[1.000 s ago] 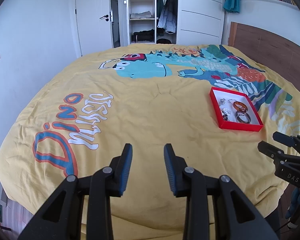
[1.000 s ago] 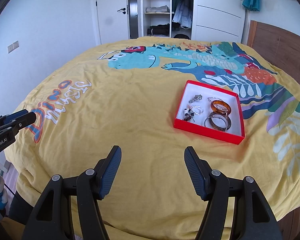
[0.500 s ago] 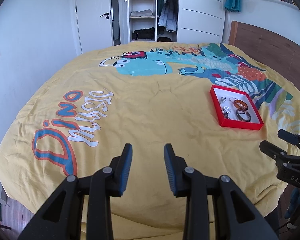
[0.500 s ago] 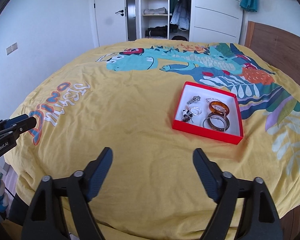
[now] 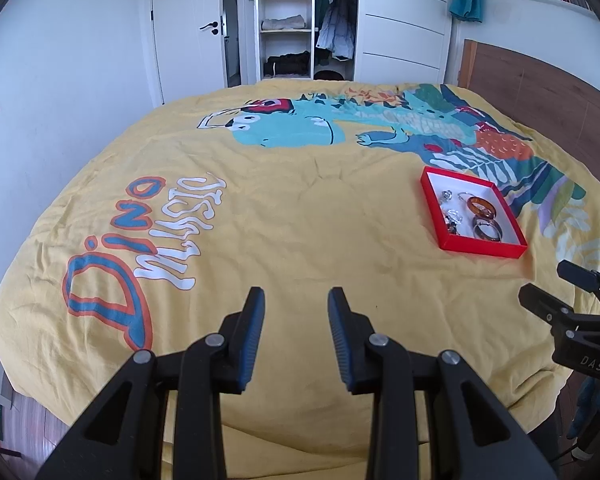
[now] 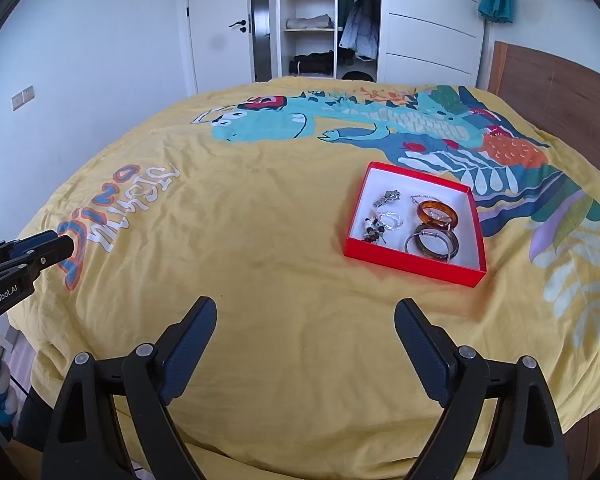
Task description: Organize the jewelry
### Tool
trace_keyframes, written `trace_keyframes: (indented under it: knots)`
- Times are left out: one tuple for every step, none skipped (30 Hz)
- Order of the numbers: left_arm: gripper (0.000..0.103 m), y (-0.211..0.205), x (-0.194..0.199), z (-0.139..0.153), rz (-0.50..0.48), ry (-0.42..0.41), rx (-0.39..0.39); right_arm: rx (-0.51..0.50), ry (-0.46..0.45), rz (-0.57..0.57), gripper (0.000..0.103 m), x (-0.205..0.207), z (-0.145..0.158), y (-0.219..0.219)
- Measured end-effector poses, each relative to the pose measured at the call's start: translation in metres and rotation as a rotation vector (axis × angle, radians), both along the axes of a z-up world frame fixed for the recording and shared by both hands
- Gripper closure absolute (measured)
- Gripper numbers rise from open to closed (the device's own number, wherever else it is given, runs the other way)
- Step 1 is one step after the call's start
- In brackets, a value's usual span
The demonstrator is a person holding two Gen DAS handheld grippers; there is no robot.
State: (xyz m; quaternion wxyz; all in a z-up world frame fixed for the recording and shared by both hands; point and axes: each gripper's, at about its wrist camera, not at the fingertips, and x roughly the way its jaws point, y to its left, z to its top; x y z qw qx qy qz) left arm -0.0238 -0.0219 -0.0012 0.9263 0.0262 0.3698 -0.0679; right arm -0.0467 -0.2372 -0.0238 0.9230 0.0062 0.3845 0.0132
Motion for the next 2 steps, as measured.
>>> trace_keyframes:
  knots:
    - [0.072, -0.0004, 0.0, -0.0001, 0.0, 0.0, 0.001, 0.001, 0.0, -0.002, 0.013, -0.0001, -0.0002, -0.0001]
    - [0.072, -0.0007, 0.0006, 0.0009, 0.001, 0.0, 0.002, 0.002, 0.001, -0.003, 0.013, 0.0001, -0.0003, -0.0004]
